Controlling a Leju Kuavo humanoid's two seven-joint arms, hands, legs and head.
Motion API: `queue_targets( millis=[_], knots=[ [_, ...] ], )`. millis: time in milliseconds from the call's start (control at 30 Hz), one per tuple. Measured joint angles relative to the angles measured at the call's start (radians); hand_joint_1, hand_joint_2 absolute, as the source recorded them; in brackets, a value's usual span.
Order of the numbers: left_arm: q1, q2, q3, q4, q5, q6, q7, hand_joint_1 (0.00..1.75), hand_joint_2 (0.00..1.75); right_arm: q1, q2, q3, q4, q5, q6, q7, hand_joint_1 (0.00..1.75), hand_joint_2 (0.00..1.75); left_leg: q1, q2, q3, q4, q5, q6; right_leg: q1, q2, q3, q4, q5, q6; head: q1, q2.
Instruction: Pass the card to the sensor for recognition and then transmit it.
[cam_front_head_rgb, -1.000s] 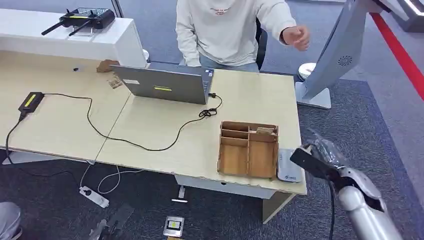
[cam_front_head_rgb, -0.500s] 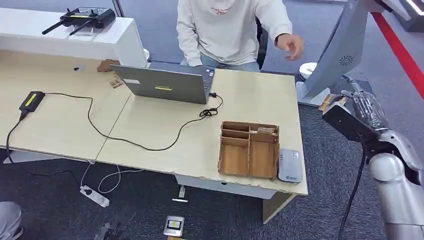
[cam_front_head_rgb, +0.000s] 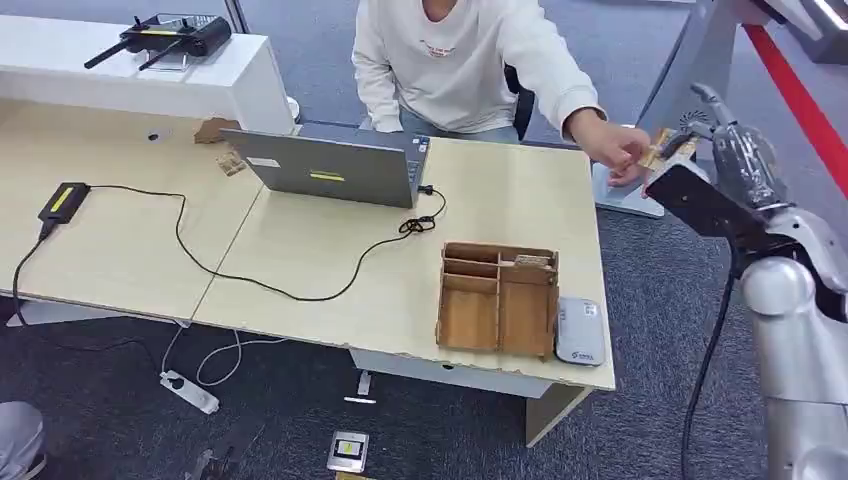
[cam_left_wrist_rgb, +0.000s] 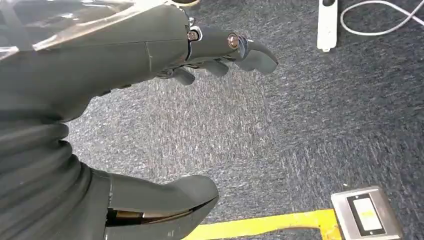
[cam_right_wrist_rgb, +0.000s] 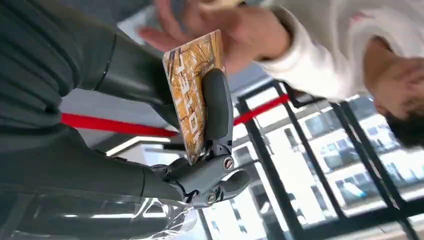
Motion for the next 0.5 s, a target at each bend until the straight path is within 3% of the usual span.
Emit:
queue_targets(
  millis=[233,500],
  knots=[
    [-0.009,0.001,-0.004,0.025,0.003,-0.06,0.02,0.0,1.75,-0.122,0.056,0.027,0.183,-0.001,-0.032,-0.056,1.75,1.75,0.001,-0.006,-0.002,0.0,0.001,0.0,0.001,-0.005,0.0,0.0,0.0,0.0,0.0,0.0],
    [-0.013,0.007,-0.011,0.043,0.01,-0.066,0.02,0.0,1.75,-0.238,0.125,0.067,0.4,0.013,-0.079,-0.093,1.75,1.75,0.001,-0.007,-0.002,0.0,0.001,0.0,0.001,-0.005,-0.001,0.0,0.0,0.0,0.0,0.0]
  ],
)
